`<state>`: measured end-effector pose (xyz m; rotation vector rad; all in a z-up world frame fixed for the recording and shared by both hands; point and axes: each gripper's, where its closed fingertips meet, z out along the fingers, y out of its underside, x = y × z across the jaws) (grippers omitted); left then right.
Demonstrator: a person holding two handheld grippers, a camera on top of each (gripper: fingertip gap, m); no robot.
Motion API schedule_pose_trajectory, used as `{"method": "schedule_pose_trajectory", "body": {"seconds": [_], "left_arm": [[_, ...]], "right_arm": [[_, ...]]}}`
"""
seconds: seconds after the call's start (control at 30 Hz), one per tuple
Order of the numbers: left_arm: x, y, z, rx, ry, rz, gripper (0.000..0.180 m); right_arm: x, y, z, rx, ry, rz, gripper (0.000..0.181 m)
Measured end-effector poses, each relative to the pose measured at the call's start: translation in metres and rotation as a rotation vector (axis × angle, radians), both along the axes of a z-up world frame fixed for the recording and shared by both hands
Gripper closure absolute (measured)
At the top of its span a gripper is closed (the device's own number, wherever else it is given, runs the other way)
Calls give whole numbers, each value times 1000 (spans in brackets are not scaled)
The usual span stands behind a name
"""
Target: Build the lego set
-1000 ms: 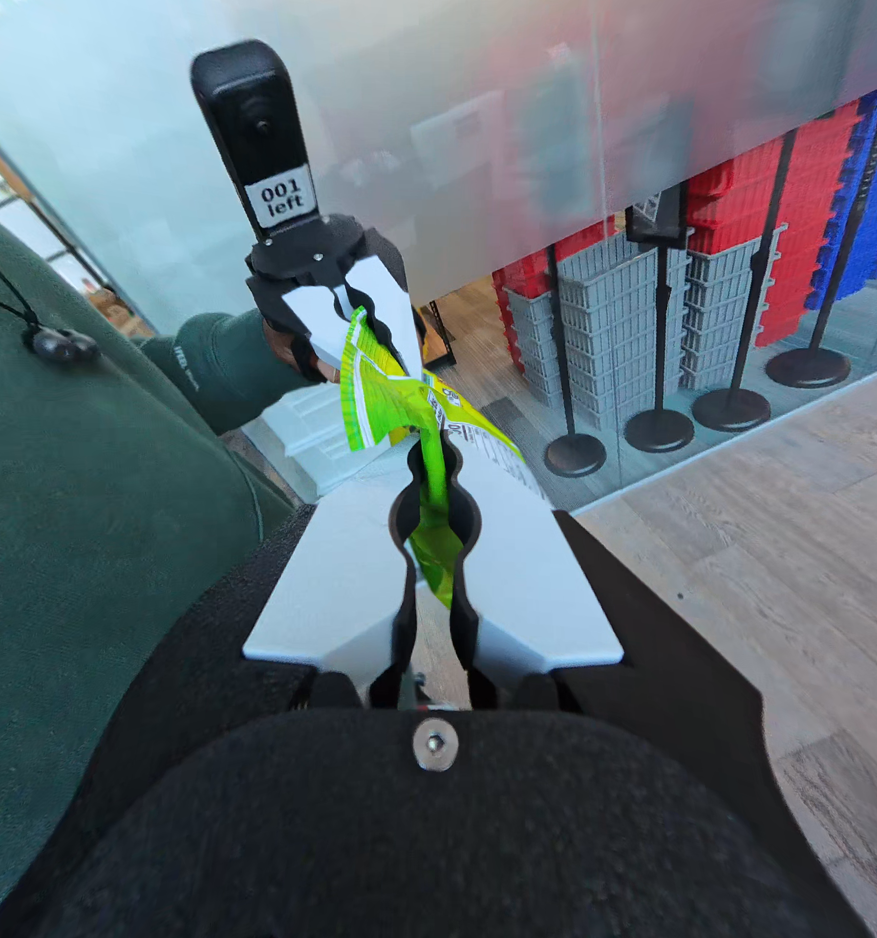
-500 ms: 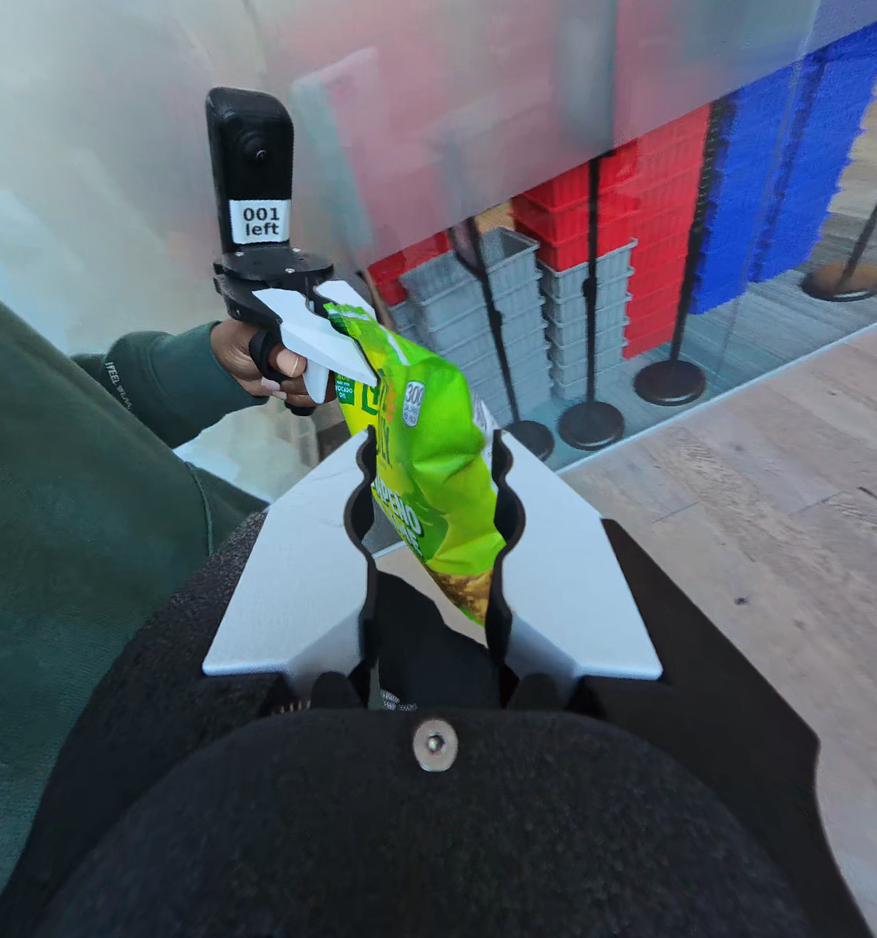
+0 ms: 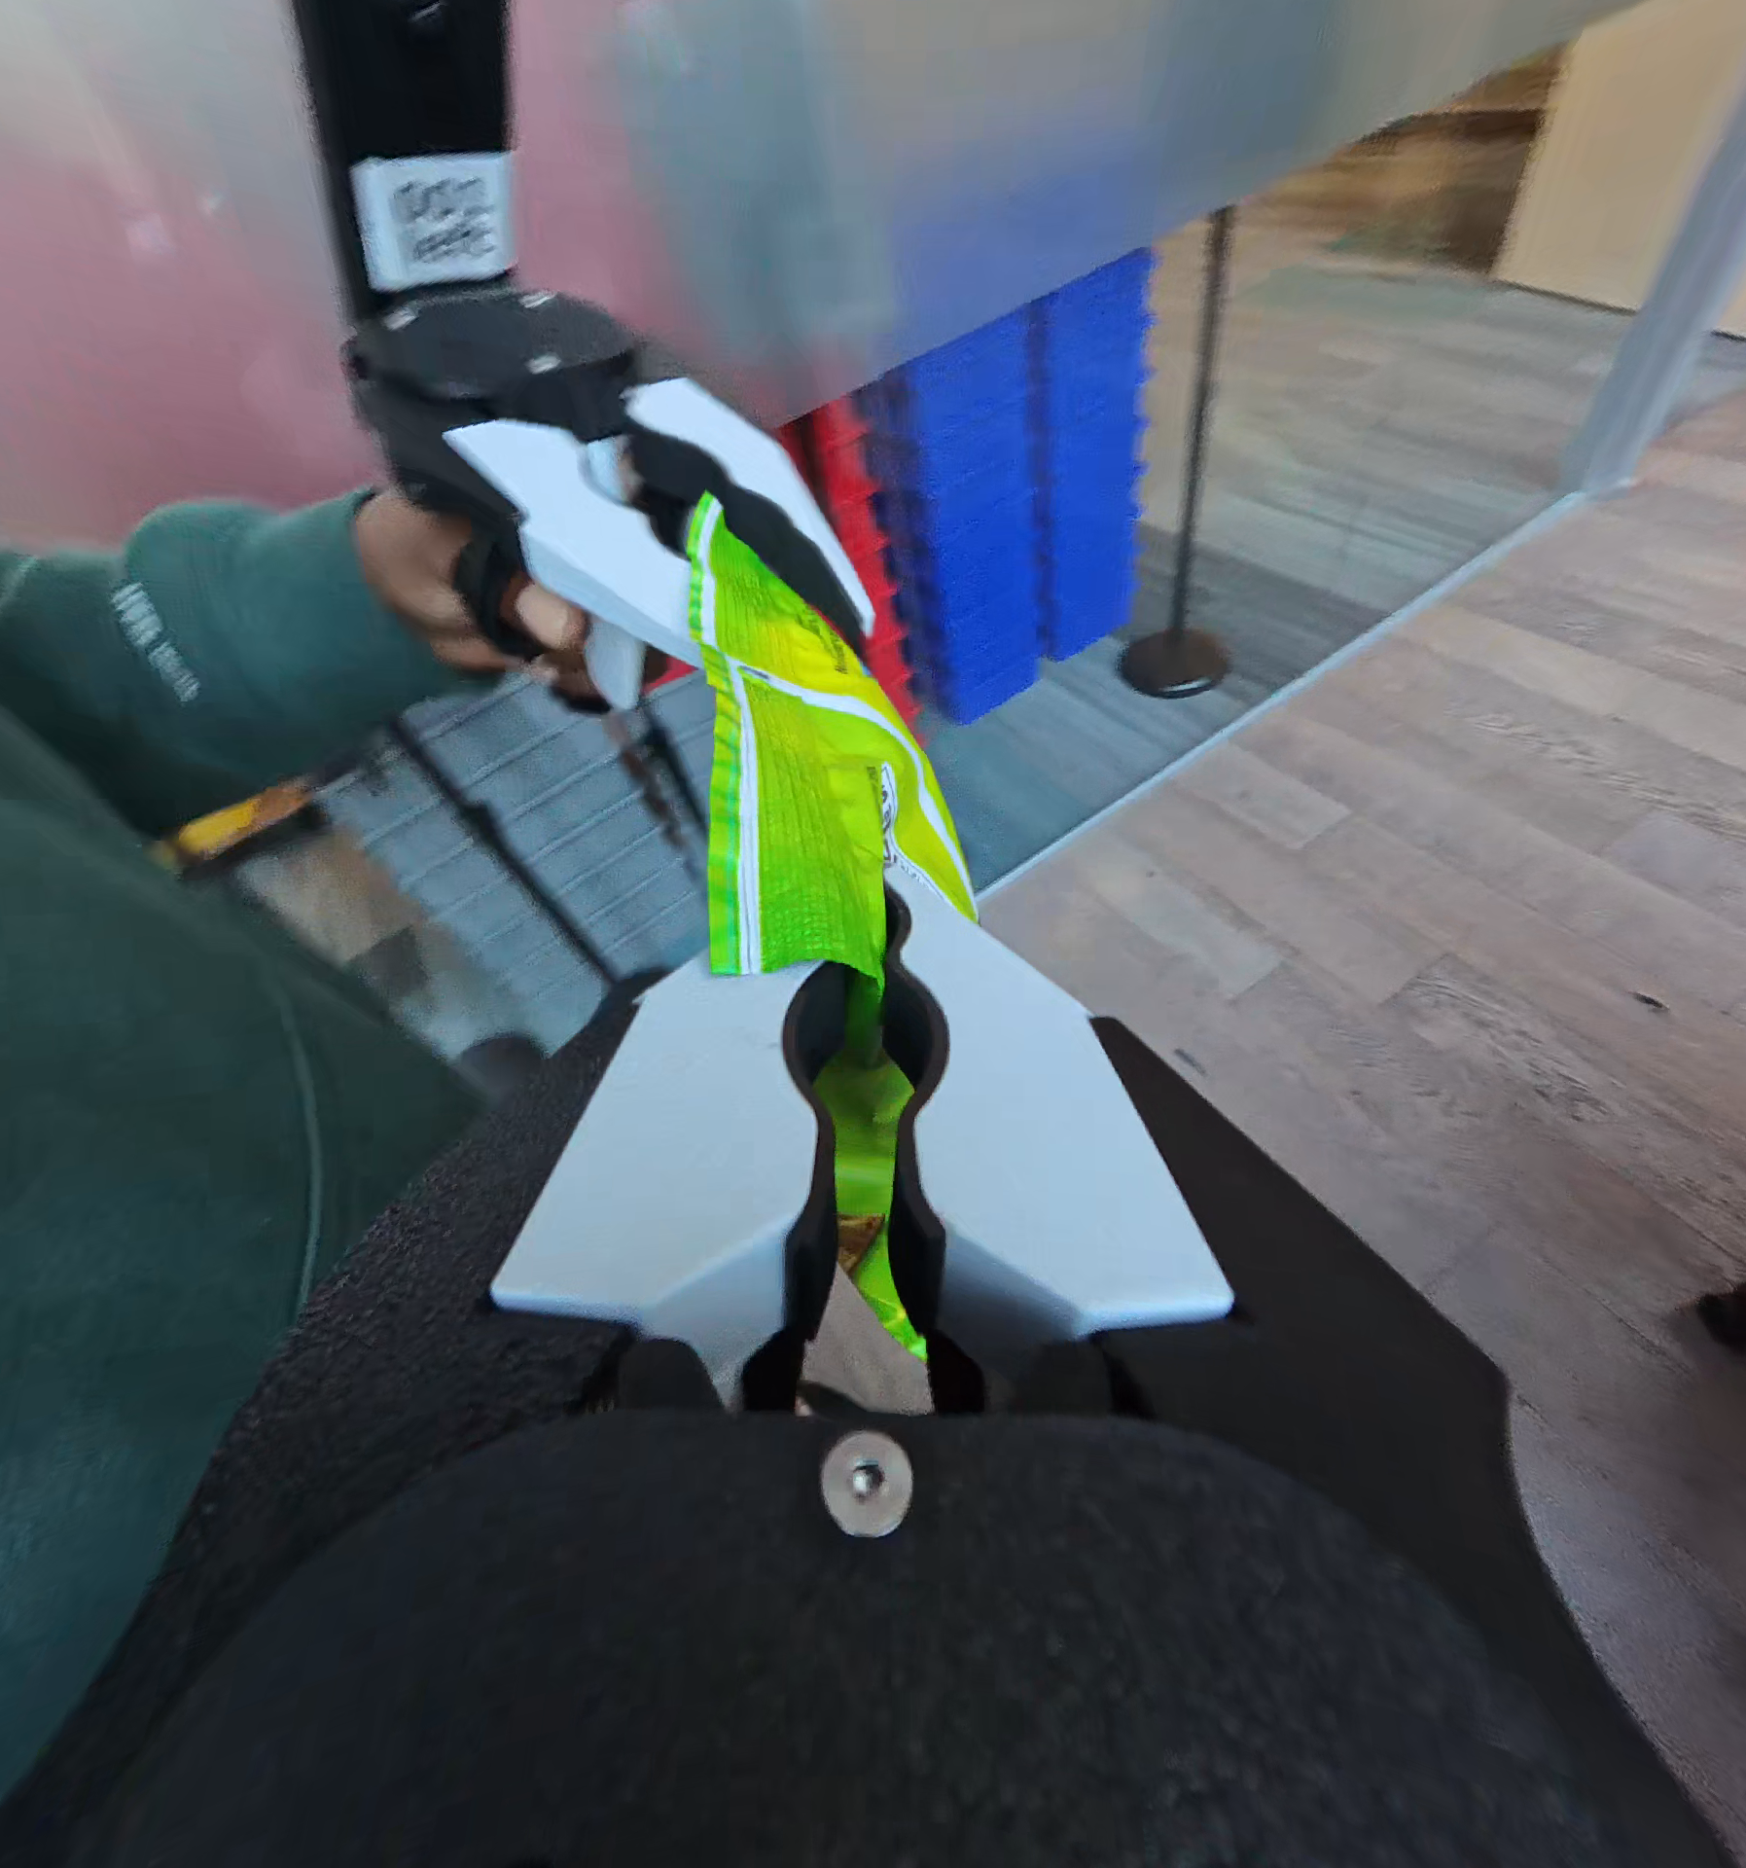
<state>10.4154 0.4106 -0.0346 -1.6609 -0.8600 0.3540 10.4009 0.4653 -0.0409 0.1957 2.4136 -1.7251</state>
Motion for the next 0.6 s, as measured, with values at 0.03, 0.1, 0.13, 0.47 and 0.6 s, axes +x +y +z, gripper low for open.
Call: {"method": "schedule_pose_trajectory", "body": {"seconds": [0.03, 0.1, 0.13, 0.47, 0.6], "left_arm": [[-39, -26, -3, 20, 19, 90, 150], [-108, -76, -8, 97, 28, 249, 143], [-139, -99, -10, 128, 24, 313, 142], [-435, -239, 20, 22, 137, 481, 132], [-576, -278, 7, -45, 224, 453, 119]], "right_arm": [[-43, -15, -6, -12, -24, -57, 181], [-130, -44, -12, -65, -84, -158, 181], [-172, -60, -12, -103, -126, -202, 181], [-541, -221, 81, -293, -165, -520, 181], [-656, -293, 101, -410, -230, -552, 181]]}}
